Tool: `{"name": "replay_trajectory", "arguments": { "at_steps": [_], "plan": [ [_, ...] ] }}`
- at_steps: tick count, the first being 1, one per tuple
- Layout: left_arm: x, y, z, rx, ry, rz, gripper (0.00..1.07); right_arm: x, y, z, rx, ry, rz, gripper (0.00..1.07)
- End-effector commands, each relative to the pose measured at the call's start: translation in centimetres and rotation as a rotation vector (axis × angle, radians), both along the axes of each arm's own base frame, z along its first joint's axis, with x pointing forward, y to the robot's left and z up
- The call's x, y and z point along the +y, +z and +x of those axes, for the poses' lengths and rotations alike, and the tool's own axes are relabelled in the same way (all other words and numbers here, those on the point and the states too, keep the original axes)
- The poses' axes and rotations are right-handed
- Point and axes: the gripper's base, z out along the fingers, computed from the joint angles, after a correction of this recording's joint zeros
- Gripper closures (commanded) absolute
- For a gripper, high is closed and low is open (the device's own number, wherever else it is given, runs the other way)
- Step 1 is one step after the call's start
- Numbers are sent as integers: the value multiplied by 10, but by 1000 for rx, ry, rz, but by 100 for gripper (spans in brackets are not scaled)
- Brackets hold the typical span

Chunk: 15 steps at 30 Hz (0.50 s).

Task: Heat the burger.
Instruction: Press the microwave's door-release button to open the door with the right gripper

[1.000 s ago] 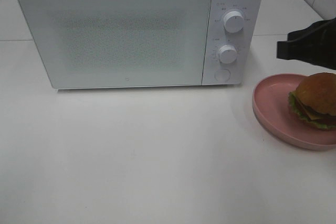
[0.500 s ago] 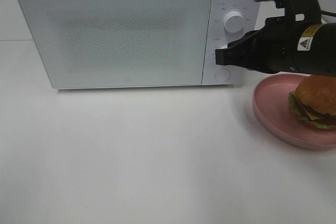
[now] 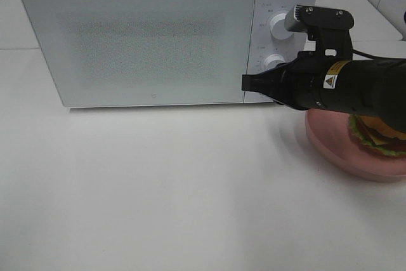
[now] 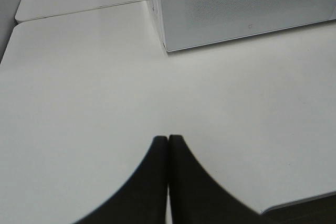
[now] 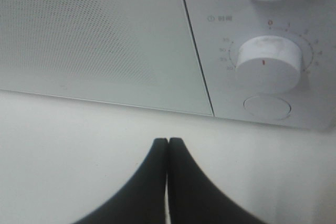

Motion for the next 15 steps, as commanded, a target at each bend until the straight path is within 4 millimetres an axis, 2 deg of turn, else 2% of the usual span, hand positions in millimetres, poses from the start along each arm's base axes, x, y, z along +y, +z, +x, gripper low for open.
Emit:
{"name": "replay_trajectory", "arguments": {
  "at_steps": [1, 6, 15],
  "plan": [
    [0, 0, -2, -29, -2, 1, 106, 3, -5, 4, 29, -50, 77, 107],
    [0, 0, -2, -29, -2, 1, 106, 5, -14, 6, 84, -110, 182, 107],
    [0, 0, -2, -29, -1, 1, 106, 10, -7, 11, 106, -220, 459, 107]
  ]
}}
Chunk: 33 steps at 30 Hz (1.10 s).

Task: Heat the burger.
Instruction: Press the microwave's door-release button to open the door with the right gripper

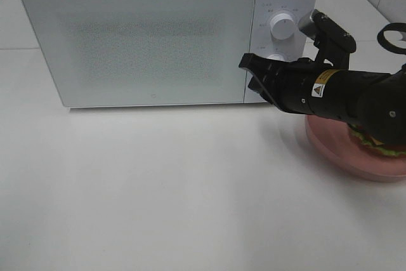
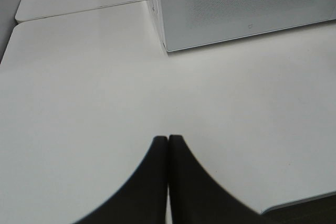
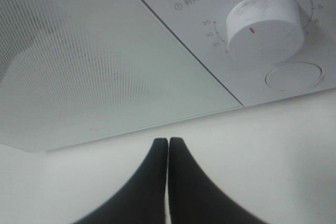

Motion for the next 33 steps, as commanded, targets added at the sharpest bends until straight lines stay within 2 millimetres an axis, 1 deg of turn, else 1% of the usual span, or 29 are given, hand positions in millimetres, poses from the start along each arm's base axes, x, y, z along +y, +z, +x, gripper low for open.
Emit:
{"name": "replay_trajectory", "arguments": {
  "at_steps": [1, 2, 3, 4, 5, 7, 14, 23, 27, 29, 30, 32, 33],
  "plan": [
    [0, 0, -2, -29, -1, 1, 106, 3, 7, 3, -13, -32, 110, 107],
    [0, 0, -2, -29, -1, 1, 106, 4, 9, 4, -13, -50, 160, 107],
    [0, 0, -2, -29, -1, 1, 106, 4, 9, 4, -13, -50, 160, 107],
    [0, 0, -2, -29, -1, 1, 106, 4, 11, 4, -7, -70, 212, 107],
    [0, 0, -2, -29, -1, 1, 106, 4, 11, 4, -7, -70, 212, 107],
    [0, 0, -2, -29, -1, 1, 106, 4, 12, 5, 16, -113, 279, 107],
    [0, 0, -2, -29, -1, 1, 106, 2, 12, 6, 62, -190, 368, 107],
    [0, 0, -2, -29, -1, 1, 106, -8, 10, 10, 114, -375, 477, 107],
    [0, 0, -2, -29, -1, 1, 106, -9, 5, 12, 125, -416, 501, 107],
    [0, 0, -2, -29, -1, 1, 106, -8, -5, 14, 157, -445, 533, 107],
    [0, 0, -2, -29, -1, 1, 106, -8, -5, 14, 157, -445, 533, 107],
    [0, 0, -2, -29, -1, 1, 106, -6, -16, 17, 166, -458, 599, 107],
    [0, 0, -2, -29, -1, 1, 106, -6, -16, 17, 166, -458, 599, 107]
  ]
}}
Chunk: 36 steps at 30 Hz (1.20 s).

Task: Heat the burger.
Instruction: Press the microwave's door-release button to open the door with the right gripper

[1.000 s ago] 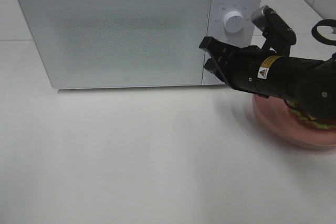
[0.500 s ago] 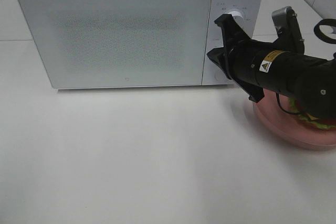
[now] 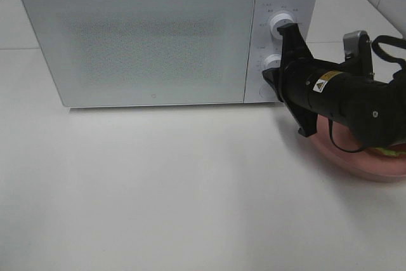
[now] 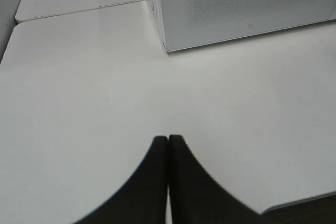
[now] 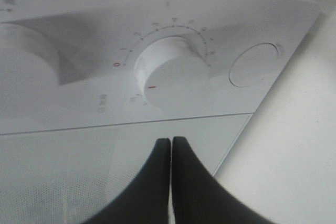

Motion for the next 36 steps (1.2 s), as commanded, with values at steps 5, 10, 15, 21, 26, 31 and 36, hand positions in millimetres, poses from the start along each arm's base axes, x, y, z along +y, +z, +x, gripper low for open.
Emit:
{"name": "replay_trajectory", "arguments": {
  "at_steps": [5, 10, 15, 21, 26, 31, 36],
  "plan": [
    [0, 0, -2, -29, -1, 1, 106, 3, -16, 5, -12, -29, 66, 107],
    [0, 0, -2, -29, -1, 1, 106, 1, -24, 6, 11, -60, 72, 107],
    [0, 0, -2, -29, -1, 1, 106, -3, -32, 7, 32, -109, 76, 107],
    [0, 0, -2, -29, -1, 1, 106, -3, -47, 9, 47, -131, 70, 107],
    [0, 0, -2, -29, -1, 1, 106, -1, -47, 16, 10, -131, 81, 107],
    [0, 0, -2, -29, -1, 1, 106, 4, -50, 28, 0, -139, 65, 107],
    [0, 0, -2, -29, -1, 1, 106, 2, -57, 29, 29, -159, 57, 107]
  ]
}}
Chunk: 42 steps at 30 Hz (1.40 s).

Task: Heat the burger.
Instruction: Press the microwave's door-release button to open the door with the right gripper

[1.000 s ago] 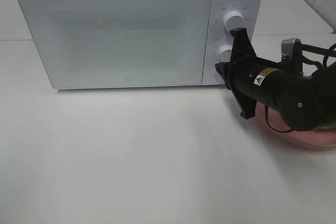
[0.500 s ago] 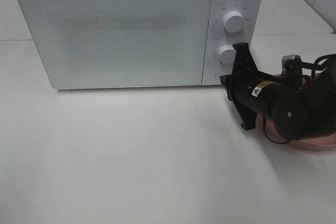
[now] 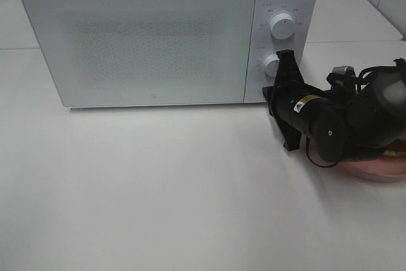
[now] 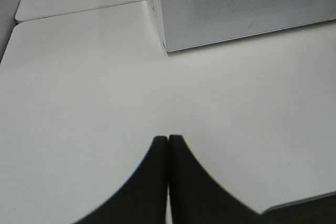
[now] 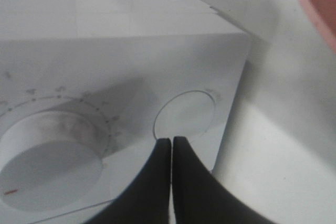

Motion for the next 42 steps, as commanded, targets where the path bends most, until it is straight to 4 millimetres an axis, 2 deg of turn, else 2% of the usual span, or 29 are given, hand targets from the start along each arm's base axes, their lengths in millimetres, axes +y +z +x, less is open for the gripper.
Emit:
{"name": "replay_trajectory", "arguments": {
  "at_steps": [1, 21, 32, 42],
  "plan": [
    [0, 0, -2, -29, -1, 1, 106, -1, -1, 3, -2, -12, -24, 107],
    [0, 0, -2, -29, -1, 1, 106, 4, -11, 24, -19, -67, -14, 107],
    [0, 0, -2, -29, -1, 1, 106, 8, 3, 44, -107, -67, -23, 107],
    [0, 0, -2, -29, -1, 1, 106, 6, 6, 45, -135, -92, -13, 107]
  ]
}}
